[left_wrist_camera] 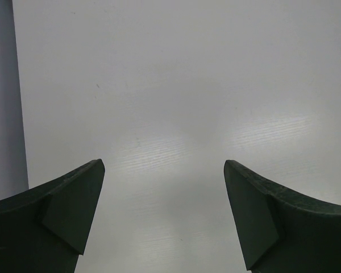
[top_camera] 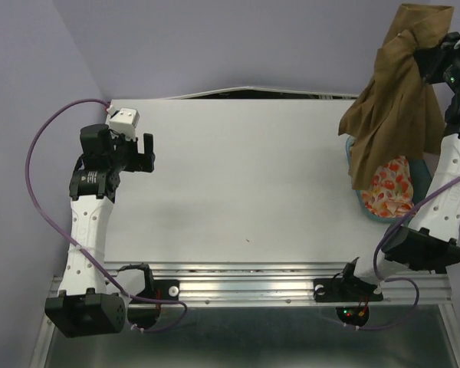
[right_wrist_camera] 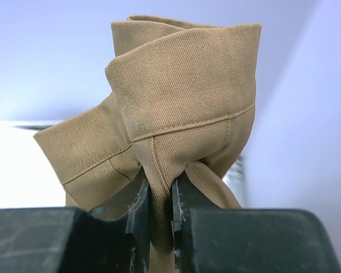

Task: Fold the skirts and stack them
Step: Grab the skirt from the pile, then move the skirt to the center of the board

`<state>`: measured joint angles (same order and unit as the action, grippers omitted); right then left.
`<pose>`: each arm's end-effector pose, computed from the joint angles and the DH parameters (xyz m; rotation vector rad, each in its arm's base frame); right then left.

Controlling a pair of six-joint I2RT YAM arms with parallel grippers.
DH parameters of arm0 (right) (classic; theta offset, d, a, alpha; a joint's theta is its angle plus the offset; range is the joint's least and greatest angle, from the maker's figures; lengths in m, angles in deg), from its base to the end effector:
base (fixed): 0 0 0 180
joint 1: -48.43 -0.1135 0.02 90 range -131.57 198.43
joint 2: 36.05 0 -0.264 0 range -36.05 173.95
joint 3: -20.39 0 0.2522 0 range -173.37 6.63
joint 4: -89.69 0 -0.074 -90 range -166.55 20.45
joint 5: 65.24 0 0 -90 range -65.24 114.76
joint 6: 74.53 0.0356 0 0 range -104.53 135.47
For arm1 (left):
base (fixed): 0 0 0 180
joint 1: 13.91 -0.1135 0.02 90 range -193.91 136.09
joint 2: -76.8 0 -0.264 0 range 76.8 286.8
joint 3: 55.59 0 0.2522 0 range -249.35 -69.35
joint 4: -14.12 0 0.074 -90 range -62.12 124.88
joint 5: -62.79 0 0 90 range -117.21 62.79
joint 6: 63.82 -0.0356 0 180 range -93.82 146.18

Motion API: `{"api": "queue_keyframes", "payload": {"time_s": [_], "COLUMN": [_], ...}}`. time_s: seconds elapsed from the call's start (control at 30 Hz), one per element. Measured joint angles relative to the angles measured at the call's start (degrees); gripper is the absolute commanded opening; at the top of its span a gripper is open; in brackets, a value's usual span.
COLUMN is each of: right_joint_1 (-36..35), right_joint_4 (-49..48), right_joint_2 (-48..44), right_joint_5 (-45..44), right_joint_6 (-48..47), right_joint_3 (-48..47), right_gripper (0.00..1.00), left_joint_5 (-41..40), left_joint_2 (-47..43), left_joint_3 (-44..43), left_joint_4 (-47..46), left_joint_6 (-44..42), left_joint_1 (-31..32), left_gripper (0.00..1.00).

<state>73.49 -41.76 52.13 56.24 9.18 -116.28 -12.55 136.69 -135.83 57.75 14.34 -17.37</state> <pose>0.2643 -0.1031 0.5661 -0.1735 1.5621 0.0022 0.2238 0.0045 0.3867 0.3083 1.9396 -0.0780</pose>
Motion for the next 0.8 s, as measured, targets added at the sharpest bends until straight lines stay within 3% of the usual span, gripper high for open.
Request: {"api": "queue_keyframes", "payload": {"time_s": [0.17, 0.27, 0.43, 0.63, 0.7, 0.77, 0.8], "right_joint_1": [-2.4, -8.2, -23.8, -40.7, -43.5, -45.8, -46.2], "right_joint_4": [-18.7, -28.0, -34.0, -31.1, -31.2, -31.3, -31.8], "right_joint_2": [-1.9, -0.6, -0.5, 1.1, 2.2, 4.0, 4.9], "right_joint_5": [9.9, 14.0, 15.4, 13.7, 13.7, 14.0, 14.2], "right_joint_6": [17.9, 25.1, 24.6, 17.9, 17.3, 17.0, 17.1], "right_joint_3": [6.5, 7.8, 19.6, 38.4, 42.4, 46.6, 47.8], "right_gripper": [0.01, 0.01, 0.01, 0.02, 0.06, 0.17, 0.28], "left_joint_5": [0.1, 1.4, 4.2, 8.6, 10.5, 12.0, 13.0], "left_joint_2": [0.2, 0.2, 0.2, 0.1, 0.0, -0.5, -0.7], "left_joint_3": [-0.2, -0.9, -2.1, -2.2, -1.8, -0.3, 0.9], "left_joint_4": [-1.5, -1.8, -2.6, -3.4, -3.9, -4.2, -4.1], "left_joint_6": [0.8, 1.0, 1.0, -0.3, -1.9, -3.8, -5.4], "left_joint_1": [0.0, 0.0, 0.0, 0.0, 0.0, 0.0, 0.0], "left_gripper": [0.99, 0.99, 0.99, 0.98, 0.97, 0.94, 0.94]}}
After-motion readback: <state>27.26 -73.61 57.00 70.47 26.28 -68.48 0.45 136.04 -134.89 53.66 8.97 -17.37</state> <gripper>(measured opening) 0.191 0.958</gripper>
